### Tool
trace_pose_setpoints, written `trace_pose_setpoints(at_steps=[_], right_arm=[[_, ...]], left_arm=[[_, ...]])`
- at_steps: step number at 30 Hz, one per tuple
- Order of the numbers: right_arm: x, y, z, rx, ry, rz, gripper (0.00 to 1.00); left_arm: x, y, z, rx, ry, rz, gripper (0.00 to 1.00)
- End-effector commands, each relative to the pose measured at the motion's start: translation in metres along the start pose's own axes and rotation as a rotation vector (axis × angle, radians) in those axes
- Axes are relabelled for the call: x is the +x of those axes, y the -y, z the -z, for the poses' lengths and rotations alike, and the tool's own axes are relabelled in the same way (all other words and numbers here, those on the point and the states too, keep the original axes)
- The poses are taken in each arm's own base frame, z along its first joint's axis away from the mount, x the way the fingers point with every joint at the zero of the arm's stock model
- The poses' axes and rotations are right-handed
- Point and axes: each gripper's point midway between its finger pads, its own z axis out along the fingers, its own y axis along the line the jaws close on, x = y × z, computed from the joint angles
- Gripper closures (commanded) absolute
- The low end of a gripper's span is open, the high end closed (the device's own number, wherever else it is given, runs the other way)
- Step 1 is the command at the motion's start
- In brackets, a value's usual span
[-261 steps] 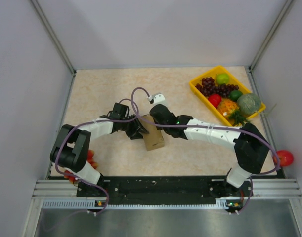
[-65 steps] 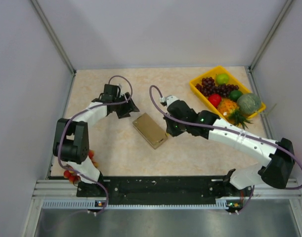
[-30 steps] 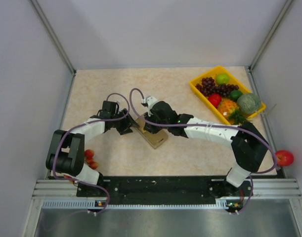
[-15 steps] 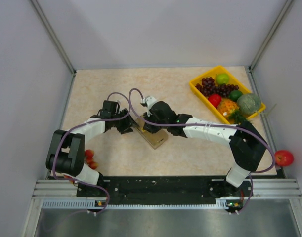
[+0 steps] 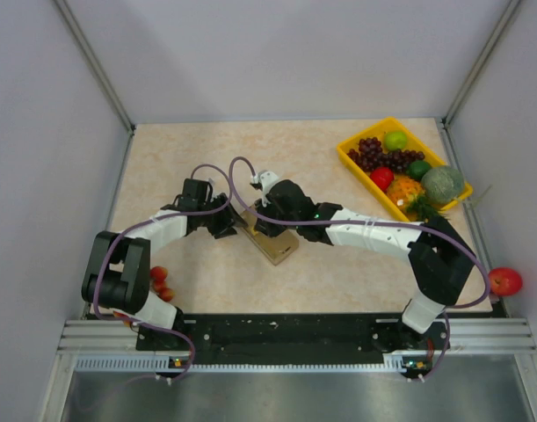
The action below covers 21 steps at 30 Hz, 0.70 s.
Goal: Unpack the express box
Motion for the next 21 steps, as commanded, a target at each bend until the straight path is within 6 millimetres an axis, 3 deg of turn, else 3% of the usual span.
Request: trace_pose_setpoints(at_steps=[1, 21], right_arm=[[-0.056, -0.008, 0.021, 0.001, 0.155, 0.006, 1.0], [-0.043, -0.008, 0.014, -0.006, 0.11, 0.001, 1.0]], left_arm=[[-0.003, -0.022, -0.005, -0.101, 0.018, -0.016, 0.49], [-0.003, -0.024, -0.009, -0.104, 0.014, 0.0, 0.49]])
